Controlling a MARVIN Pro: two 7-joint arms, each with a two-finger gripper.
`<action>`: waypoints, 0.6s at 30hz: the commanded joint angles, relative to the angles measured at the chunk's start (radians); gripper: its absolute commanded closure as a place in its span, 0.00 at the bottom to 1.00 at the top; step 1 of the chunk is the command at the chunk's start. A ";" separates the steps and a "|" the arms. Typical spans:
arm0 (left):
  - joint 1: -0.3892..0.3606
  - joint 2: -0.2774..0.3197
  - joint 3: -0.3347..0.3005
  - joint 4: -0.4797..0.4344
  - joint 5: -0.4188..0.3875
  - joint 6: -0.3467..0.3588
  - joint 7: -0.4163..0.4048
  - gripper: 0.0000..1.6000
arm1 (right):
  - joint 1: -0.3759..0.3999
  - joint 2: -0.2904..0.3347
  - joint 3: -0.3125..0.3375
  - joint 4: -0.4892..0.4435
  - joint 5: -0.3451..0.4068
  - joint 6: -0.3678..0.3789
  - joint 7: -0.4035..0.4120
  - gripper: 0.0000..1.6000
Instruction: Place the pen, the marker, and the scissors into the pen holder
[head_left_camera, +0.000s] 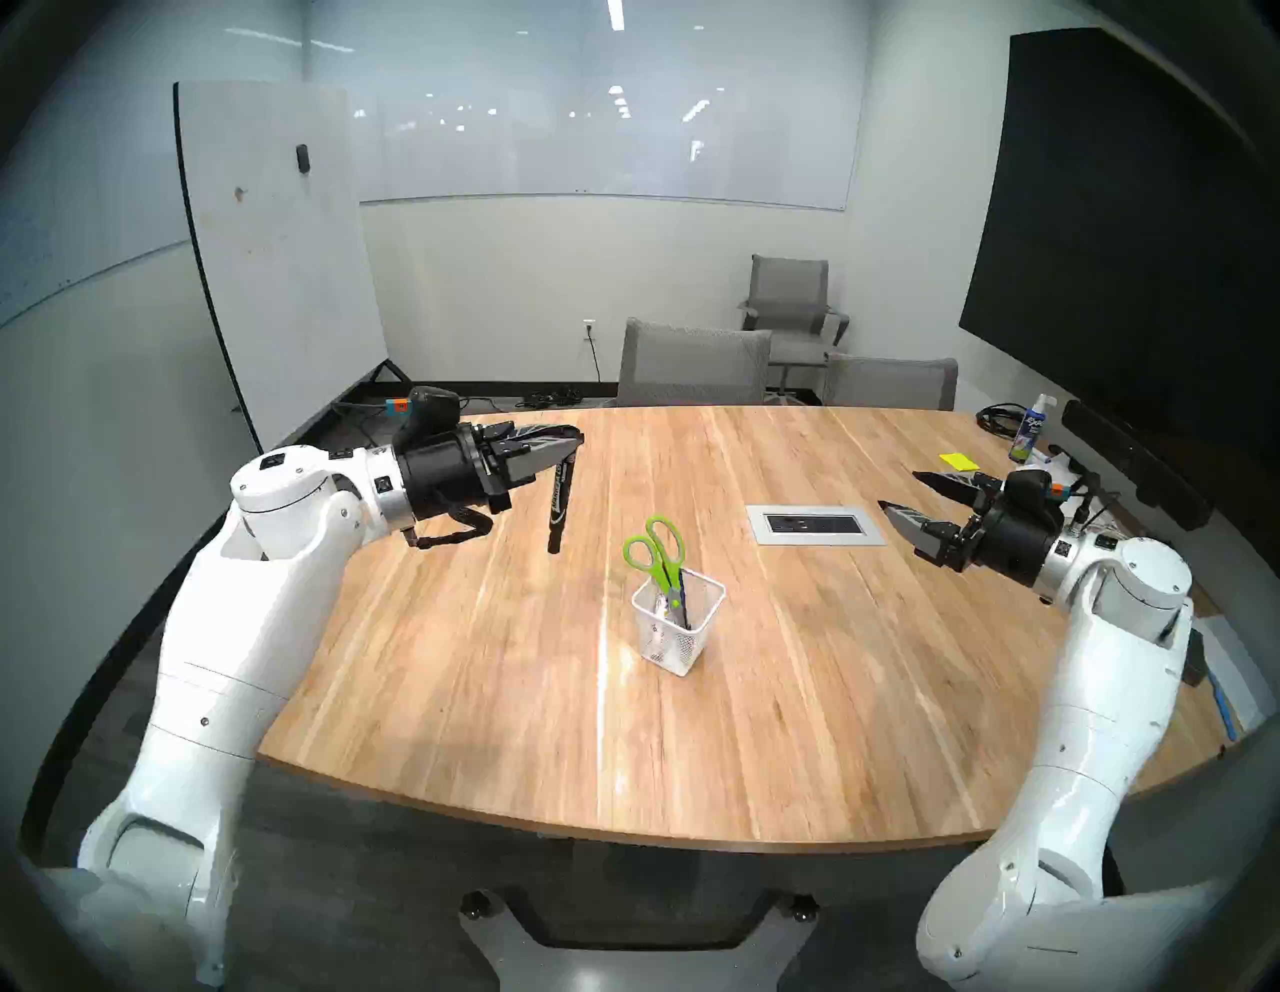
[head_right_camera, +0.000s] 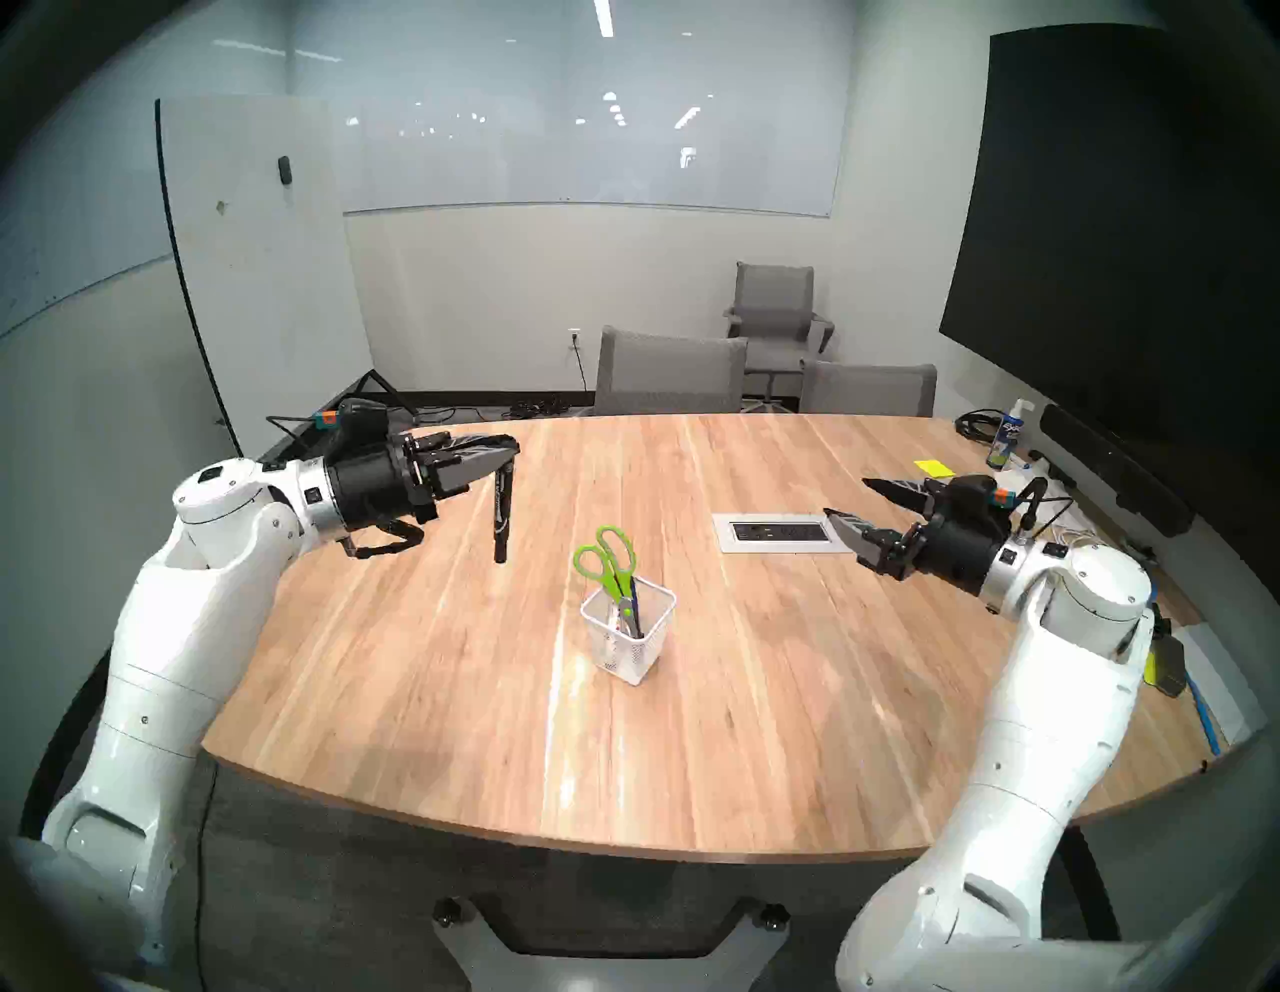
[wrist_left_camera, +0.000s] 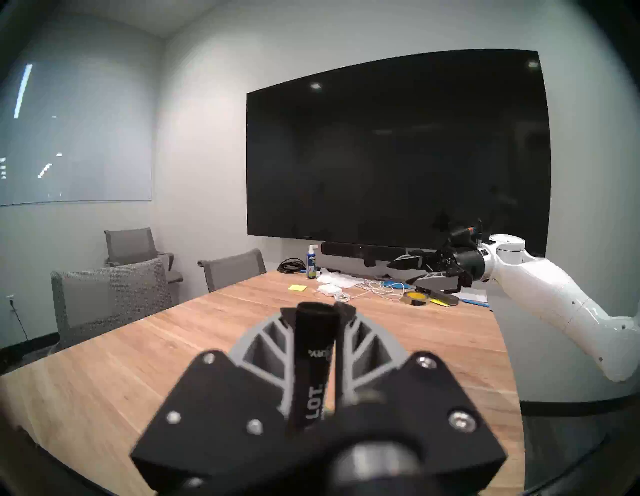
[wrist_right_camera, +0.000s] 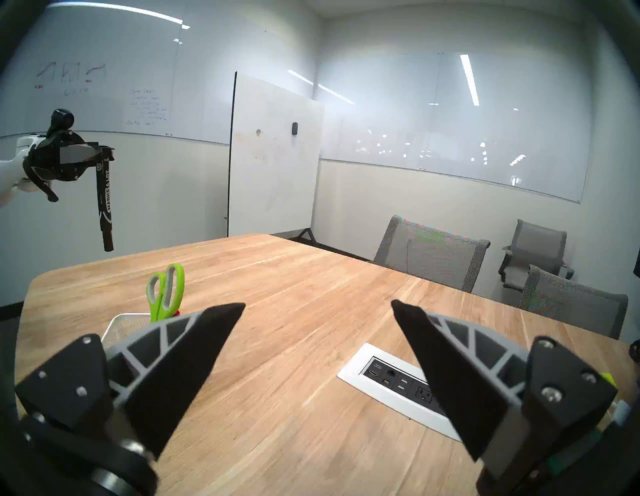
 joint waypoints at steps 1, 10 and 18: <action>-0.058 -0.027 0.000 -0.011 -0.007 -0.005 0.018 1.00 | 0.014 -0.002 -0.001 -0.015 0.009 0.001 0.002 0.00; -0.068 -0.046 -0.003 -0.032 -0.020 0.006 0.042 1.00 | 0.014 -0.002 -0.001 -0.015 0.009 0.001 0.002 0.00; -0.050 -0.087 0.017 -0.079 -0.031 0.018 0.072 1.00 | 0.014 -0.002 -0.001 -0.015 0.009 0.001 0.002 0.00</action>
